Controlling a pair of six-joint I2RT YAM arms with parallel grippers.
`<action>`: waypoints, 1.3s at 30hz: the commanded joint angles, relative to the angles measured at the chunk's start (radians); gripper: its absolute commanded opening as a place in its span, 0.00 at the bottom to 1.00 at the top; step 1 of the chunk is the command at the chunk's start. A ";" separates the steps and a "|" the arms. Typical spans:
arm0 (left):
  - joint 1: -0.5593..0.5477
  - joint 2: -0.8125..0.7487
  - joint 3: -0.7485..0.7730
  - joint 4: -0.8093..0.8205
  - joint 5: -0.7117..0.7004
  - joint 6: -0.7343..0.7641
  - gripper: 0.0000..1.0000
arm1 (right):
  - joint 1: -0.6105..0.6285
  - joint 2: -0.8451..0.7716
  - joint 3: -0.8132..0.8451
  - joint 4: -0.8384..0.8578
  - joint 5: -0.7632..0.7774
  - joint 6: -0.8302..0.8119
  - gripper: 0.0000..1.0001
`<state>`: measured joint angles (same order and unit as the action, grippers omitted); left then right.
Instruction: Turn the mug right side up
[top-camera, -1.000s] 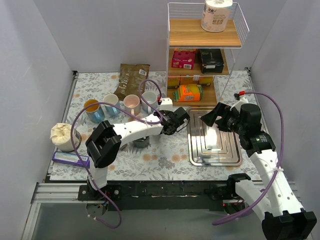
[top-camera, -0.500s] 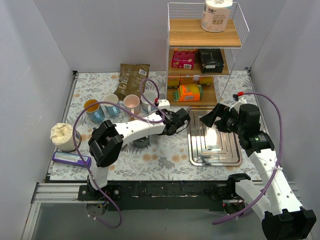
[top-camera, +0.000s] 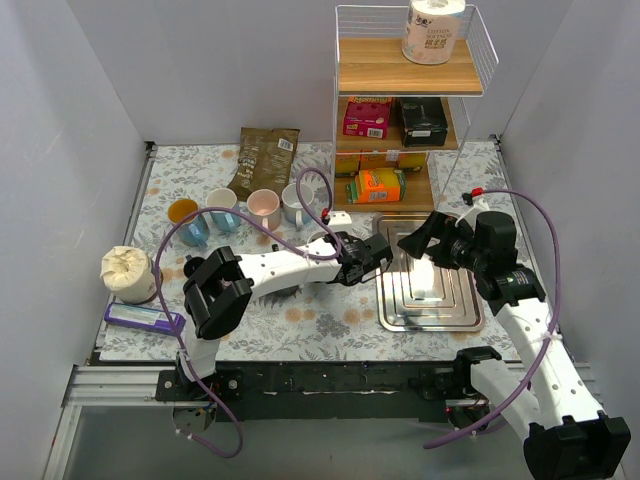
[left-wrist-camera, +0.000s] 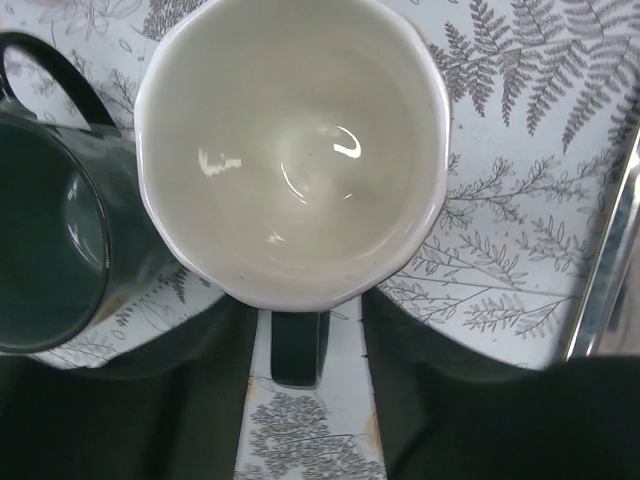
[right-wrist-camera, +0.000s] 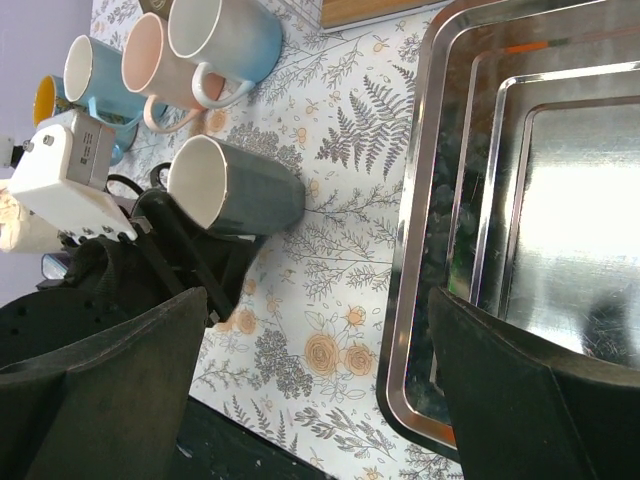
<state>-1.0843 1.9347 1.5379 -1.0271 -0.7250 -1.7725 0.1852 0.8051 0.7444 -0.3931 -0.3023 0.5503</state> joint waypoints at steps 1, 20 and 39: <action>-0.002 0.000 0.022 -0.005 -0.065 -0.013 0.49 | 0.000 -0.020 0.007 0.027 -0.015 0.002 0.98; -0.131 -0.340 0.144 0.147 -0.136 0.426 0.98 | 0.000 -0.043 0.187 -0.213 0.133 -0.156 0.99; -0.131 -1.172 -0.248 0.030 -0.036 0.211 0.98 | 0.000 -0.050 0.294 -0.296 0.121 -0.217 0.99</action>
<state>-1.2148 0.8165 1.3003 -0.8864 -0.7406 -1.5135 0.1852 0.7654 0.9794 -0.6636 -0.1856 0.3702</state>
